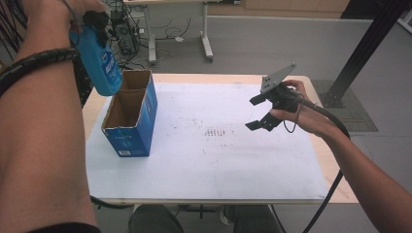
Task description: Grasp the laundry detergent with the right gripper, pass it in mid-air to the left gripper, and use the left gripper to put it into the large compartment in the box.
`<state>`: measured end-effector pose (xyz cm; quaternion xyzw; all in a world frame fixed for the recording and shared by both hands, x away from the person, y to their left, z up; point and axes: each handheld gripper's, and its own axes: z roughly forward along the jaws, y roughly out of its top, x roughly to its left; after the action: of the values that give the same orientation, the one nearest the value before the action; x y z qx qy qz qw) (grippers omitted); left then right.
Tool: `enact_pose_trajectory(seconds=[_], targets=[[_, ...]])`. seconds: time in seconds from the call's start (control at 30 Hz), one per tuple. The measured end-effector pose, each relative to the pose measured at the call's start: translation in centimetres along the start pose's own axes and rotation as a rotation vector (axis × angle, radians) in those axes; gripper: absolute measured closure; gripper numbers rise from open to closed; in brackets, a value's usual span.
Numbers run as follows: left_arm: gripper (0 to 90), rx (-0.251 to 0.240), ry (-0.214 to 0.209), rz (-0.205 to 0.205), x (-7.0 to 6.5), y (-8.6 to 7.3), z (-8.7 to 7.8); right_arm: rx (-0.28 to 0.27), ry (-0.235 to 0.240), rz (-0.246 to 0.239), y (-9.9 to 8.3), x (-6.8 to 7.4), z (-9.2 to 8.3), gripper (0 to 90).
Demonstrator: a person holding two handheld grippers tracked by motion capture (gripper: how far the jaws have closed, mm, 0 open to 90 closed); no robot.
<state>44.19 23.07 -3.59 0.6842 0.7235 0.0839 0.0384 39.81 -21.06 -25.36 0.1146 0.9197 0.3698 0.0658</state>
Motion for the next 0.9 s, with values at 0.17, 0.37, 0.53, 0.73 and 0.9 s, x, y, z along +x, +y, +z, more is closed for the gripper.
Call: enact_pose_trajectory(seconds=[0.17,0.37,0.53,0.73,0.9], targets=[[37.4,0.004,0.001,-0.003,0.0,0.1,0.9,0.007,-0.002,-0.002,0.0,0.0,0.0,8.5],[37.4,0.010,-0.001,-0.002,-0.1,0.2,1.8,0.011,-0.008,-0.006,0.2,0.0,-0.2,8.5],[37.4,0.010,0.002,-0.003,-0.1,0.3,2.5,0.014,-0.010,-0.009,0.3,0.0,-0.3,8.5],[37.4,0.016,0.002,-0.008,0.2,0.2,3.7,0.021,-0.014,-0.012,0.2,-0.1,-0.2,8.5],[37.4,0.017,-0.004,-0.008,0.3,0.2,4.7,0.023,-0.016,-0.015,0.3,-0.1,-0.2,8.5]])
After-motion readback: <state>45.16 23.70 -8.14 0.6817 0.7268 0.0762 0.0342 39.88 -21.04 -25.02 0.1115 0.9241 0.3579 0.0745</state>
